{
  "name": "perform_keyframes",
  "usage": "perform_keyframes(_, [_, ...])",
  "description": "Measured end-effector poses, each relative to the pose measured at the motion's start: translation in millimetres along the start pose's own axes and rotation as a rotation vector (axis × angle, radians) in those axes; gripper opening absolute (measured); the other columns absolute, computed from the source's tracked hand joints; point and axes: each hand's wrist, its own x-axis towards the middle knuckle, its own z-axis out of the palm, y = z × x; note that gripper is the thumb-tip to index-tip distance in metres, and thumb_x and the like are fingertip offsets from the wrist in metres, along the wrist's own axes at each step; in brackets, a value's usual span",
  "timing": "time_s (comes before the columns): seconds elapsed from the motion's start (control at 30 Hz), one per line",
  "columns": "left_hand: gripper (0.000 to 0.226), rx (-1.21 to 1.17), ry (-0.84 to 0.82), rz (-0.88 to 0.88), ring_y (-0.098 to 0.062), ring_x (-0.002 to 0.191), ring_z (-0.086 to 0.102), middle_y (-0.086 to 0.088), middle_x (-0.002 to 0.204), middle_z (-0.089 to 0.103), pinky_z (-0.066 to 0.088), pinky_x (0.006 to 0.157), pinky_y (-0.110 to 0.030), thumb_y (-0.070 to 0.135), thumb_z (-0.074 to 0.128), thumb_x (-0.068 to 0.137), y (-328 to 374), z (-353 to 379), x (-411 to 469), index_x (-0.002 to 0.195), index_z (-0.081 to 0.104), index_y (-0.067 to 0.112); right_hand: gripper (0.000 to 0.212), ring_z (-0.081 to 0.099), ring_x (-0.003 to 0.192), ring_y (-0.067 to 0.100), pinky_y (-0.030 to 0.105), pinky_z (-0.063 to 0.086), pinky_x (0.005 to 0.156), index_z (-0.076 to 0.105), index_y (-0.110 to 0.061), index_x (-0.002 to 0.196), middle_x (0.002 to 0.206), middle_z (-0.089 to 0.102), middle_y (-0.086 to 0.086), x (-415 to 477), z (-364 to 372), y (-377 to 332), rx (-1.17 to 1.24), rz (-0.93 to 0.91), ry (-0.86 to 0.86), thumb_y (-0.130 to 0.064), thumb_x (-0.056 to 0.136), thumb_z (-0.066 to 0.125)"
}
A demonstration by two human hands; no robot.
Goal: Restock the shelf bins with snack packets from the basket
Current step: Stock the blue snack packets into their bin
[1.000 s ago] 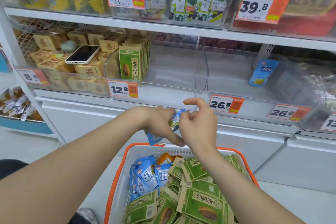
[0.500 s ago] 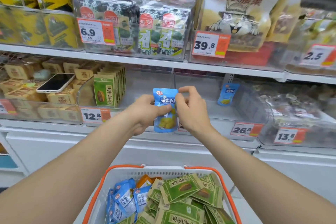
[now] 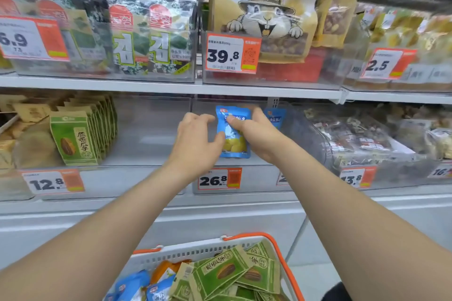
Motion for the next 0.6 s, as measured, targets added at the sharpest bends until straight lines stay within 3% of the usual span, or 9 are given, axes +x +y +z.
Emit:
perform_keyframes(0.1, [0.031,0.212,-0.028,0.260,-0.025,0.115,0.046,-0.001,0.118,0.049,0.048,0.096,-0.044,0.024,0.059,0.097,-3.7,22.8,1.1,0.126,0.065,0.017,0.044,0.072,0.101,0.022,0.042,0.062,0.086,0.047,-0.020,0.123,0.119,0.068,0.009,17.4,-35.4,12.8,-0.272,-0.077,0.187,-0.019,0.091,0.077])
perform_keyframes(0.2, [0.021,0.399,-0.110,0.419,-0.026,0.109,0.049,0.000,0.112,0.052,0.043,0.077,-0.037,0.029,0.052,0.100,-1.4,37.9,1.7,0.111,0.067,0.019,0.044,0.069,0.098,0.023,0.031,0.053,0.075,0.058,-0.019,0.125,0.107,0.069,0.005,29.6,-68.1,22.3,-0.657,-0.082,0.267,-0.021,0.085,0.078])
perform_keyframes(0.27, [0.030,0.490,-0.194,0.448,-0.025,0.107,0.052,0.000,0.110,0.054,0.035,0.073,-0.035,0.040,0.043,0.106,4.3,47.3,4.8,0.108,0.066,0.021,0.040,0.066,0.105,0.028,0.028,0.046,0.075,0.066,-0.016,0.122,0.111,0.070,0.011,37.8,-86.3,26.5,-0.886,-0.059,0.287,-0.022,0.085,0.078])
perform_keyframes(0.4, [0.056,0.606,-0.278,0.463,-0.035,0.093,0.063,-0.004,0.091,0.062,0.037,0.064,-0.037,0.054,0.027,0.108,4.3,67.1,14.9,0.082,0.063,0.020,0.049,0.053,0.128,0.034,0.035,0.047,0.101,0.065,-0.014,0.136,0.137,0.057,0.016,52.4,-101.0,28.6,-1.106,-0.037,0.284,-0.021,0.090,0.079])
perform_keyframes(0.5, [0.067,0.634,-0.326,0.425,-0.041,0.077,0.057,-0.004,0.067,0.047,0.033,0.061,-0.037,0.060,0.021,0.107,3.1,78.7,18.0,0.062,0.045,0.016,0.050,0.056,0.123,0.038,0.037,0.049,0.100,0.058,-0.011,0.140,0.141,0.050,0.020,65.4,-102.2,32.0,-1.221,-0.025,0.308,-0.009,0.092,0.071])
perform_keyframes(0.6, [0.073,0.587,-0.449,0.351,-0.039,0.073,0.051,-0.005,0.066,0.048,0.039,0.065,-0.039,0.063,0.017,0.107,3.5,85.3,18.8,0.062,0.050,0.015,0.056,0.056,0.121,0.043,0.042,0.050,0.096,0.048,-0.006,0.141,0.144,0.038,0.025,73.3,-99.7,36.9,-1.349,0.008,0.339,-0.001,0.089,0.067])
